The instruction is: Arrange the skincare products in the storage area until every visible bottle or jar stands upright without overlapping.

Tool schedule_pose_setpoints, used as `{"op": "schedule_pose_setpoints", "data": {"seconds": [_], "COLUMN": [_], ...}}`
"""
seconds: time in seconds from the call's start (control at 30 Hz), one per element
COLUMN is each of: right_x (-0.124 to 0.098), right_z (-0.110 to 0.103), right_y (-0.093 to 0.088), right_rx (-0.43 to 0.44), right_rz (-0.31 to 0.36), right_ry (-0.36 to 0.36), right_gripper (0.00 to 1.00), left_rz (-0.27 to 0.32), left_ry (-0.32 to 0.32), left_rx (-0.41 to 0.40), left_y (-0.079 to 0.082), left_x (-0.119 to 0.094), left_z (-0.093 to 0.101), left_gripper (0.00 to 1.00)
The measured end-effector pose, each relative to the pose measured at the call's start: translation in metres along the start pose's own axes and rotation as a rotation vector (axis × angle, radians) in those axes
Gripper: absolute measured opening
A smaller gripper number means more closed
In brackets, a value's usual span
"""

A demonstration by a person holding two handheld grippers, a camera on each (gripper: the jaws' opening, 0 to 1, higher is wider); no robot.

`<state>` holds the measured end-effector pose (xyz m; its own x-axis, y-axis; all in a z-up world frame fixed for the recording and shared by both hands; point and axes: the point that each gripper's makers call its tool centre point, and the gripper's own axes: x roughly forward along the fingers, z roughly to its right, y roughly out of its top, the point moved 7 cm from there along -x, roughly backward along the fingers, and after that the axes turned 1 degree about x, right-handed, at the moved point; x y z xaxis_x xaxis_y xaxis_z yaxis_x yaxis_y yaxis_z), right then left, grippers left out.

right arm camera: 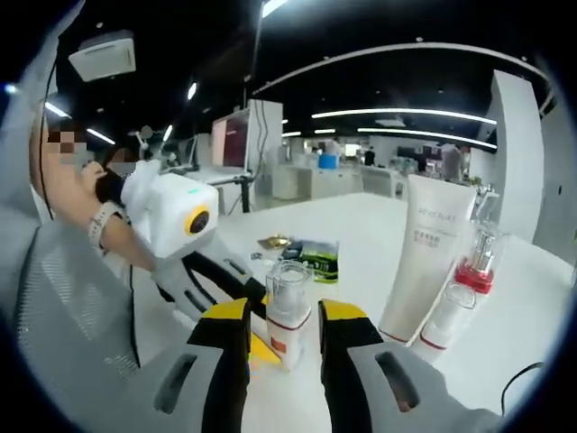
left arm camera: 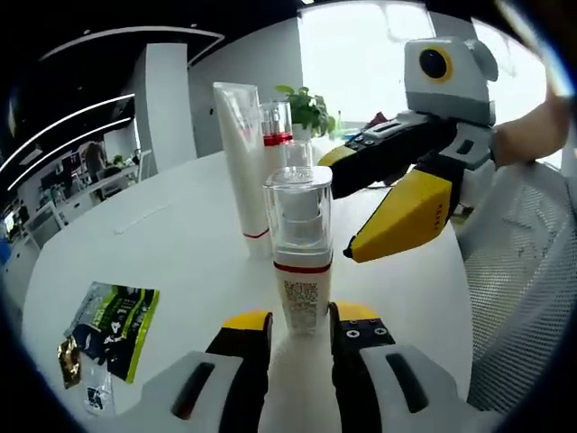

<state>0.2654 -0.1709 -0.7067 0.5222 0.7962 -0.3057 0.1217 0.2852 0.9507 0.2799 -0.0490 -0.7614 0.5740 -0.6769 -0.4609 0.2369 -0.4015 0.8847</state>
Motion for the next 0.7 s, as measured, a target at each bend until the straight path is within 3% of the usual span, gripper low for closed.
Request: {"op": "schedule_pose_setpoints", "data": {"seconds": [0.7], "right_x": [-0.008], "right_z": [0.01], "right_y": [-0.013], "right_rx": [-0.055], "right_rz": [-0.108], "right_ry": [0.012], "right_gripper": [0.21], "left_rz": [-0.032], "left_ry": [0.022], "left_rx": [0.014], "left_y": [0.003], "left_x": [0.0], "left_z": [-0.005], "left_gripper": [0.12]}}
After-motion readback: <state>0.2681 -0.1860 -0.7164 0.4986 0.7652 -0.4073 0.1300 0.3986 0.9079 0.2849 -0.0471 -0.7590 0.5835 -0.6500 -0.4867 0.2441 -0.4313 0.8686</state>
